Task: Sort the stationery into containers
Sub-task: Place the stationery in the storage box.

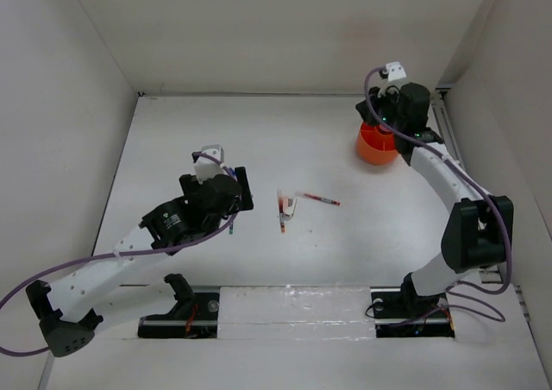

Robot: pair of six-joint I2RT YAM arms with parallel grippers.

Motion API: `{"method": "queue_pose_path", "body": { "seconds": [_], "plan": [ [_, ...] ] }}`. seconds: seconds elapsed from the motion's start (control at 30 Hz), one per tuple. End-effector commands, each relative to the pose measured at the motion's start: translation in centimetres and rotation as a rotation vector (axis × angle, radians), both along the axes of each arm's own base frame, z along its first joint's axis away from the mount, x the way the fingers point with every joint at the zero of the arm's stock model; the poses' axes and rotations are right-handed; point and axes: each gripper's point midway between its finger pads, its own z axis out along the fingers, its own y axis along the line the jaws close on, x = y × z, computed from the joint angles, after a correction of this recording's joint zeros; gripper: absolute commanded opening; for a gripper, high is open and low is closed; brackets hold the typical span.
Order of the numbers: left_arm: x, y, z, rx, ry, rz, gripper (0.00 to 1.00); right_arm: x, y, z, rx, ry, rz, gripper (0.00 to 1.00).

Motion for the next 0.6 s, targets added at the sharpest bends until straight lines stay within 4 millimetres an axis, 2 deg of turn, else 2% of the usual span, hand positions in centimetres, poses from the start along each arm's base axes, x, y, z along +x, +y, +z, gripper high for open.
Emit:
{"method": "queue_pose_path", "body": {
  "seconds": [0.0,0.13,0.17,0.23,0.37,0.4,0.47,0.57],
  "plan": [
    [0.0,0.2,0.7,-0.025,-0.025,0.009,1.00,1.7,-0.6,5.5,-0.035,-0.240,0.227,0.00],
    [-0.3,0.7,1.1,-0.047,-0.042,0.009,1.00,3.8,-4.7,8.0,-0.056,-0.273,0.214,0.00],
    [-0.4,0.8,1.3,-0.054,-0.047,0.009,1.00,4.0,-5.4,9.3,-0.070,-0.306,0.202,0.00],
    [-0.3,0.7,1.5,-0.054,-0.053,0.005,1.00,5.1,-7.1,9.1,-0.096,-0.313,0.175,0.00],
    [-0.4,0.6,1.6,-0.064,-0.054,-0.002,1.00,6.4,-9.1,8.8,-0.110,-0.311,0.206,0.00],
    [-0.3,0.6,1.8,-0.064,-0.060,-0.007,1.00,6.7,-9.5,9.3,-0.110,-0.319,0.215,0.00],
    [-0.4,0.4,1.7,-0.067,-0.056,-0.014,1.00,7.2,-10.2,7.8,-0.098,-0.294,0.233,0.00],
    [-0.4,0.4,1.7,-0.067,-0.056,-0.014,1.00,7.6,-11.2,7.1,-0.103,-0.286,0.233,0.00]
  ]
}}
